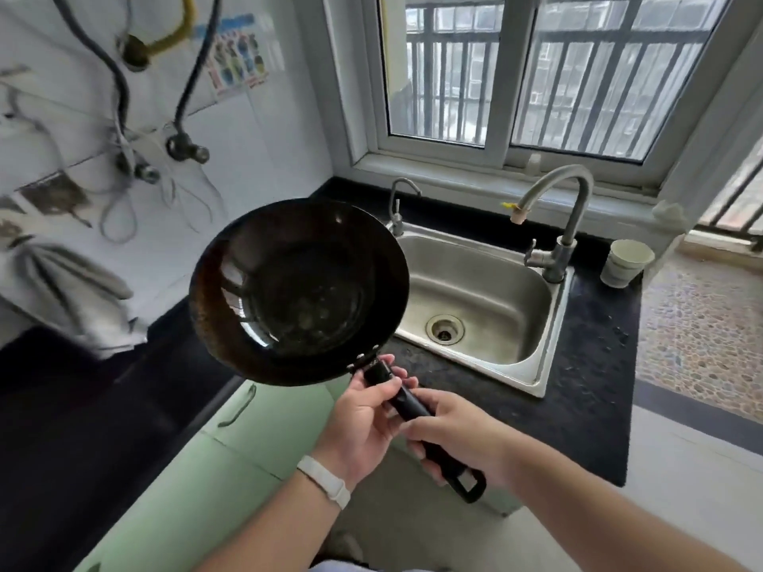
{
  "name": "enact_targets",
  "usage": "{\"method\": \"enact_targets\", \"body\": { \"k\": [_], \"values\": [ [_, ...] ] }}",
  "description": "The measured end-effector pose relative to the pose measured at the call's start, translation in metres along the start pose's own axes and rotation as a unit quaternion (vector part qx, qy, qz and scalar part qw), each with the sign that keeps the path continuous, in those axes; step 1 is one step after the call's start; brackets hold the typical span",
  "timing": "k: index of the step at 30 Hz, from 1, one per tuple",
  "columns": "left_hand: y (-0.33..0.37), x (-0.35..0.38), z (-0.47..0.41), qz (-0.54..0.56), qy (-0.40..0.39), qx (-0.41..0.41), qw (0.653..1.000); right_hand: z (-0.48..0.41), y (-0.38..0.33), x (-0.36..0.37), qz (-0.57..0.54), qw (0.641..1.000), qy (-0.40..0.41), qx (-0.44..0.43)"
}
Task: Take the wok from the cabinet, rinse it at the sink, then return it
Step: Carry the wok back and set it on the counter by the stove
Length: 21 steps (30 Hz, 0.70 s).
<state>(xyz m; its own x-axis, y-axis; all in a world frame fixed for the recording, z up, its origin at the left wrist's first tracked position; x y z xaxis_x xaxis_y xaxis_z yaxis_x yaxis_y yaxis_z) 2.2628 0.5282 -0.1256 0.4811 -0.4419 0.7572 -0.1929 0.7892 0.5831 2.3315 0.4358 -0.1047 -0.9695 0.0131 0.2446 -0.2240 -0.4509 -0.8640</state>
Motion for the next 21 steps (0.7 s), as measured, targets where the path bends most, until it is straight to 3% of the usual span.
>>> {"method": "enact_targets", "body": {
  "k": [4, 12, 21],
  "values": [
    [0.021, -0.015, 0.044, -0.008, 0.027, 0.067, 0.997, -0.011, 0.001, 0.034, -0.008, 0.993, -0.113, 0.043],
    [0.054, -0.066, 0.141, 0.035, 0.097, 0.153, 0.983, -0.041, -0.001, 0.133, 0.056, 0.985, -0.156, 0.052],
    [0.085, -0.158, 0.321, 0.036, 0.178, 0.232, 0.956, -0.073, 0.041, 0.317, 0.094, 0.963, -0.236, 0.089]
  ]
}}
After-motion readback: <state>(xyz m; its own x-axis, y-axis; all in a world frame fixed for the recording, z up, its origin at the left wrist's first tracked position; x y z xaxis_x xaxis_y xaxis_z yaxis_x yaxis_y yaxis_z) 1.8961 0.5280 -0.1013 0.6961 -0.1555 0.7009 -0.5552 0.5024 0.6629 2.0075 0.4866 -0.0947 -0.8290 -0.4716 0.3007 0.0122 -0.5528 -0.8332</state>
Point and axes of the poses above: each hand's wrist, its own z-axis away from the middle knuckle, its own x-axis out of the palm, y = z × x, the point moved 6 cm from there along -z, towards the middle knuckle, and after that the axes turned 13 degrees about -y, right-handed, at the moved point
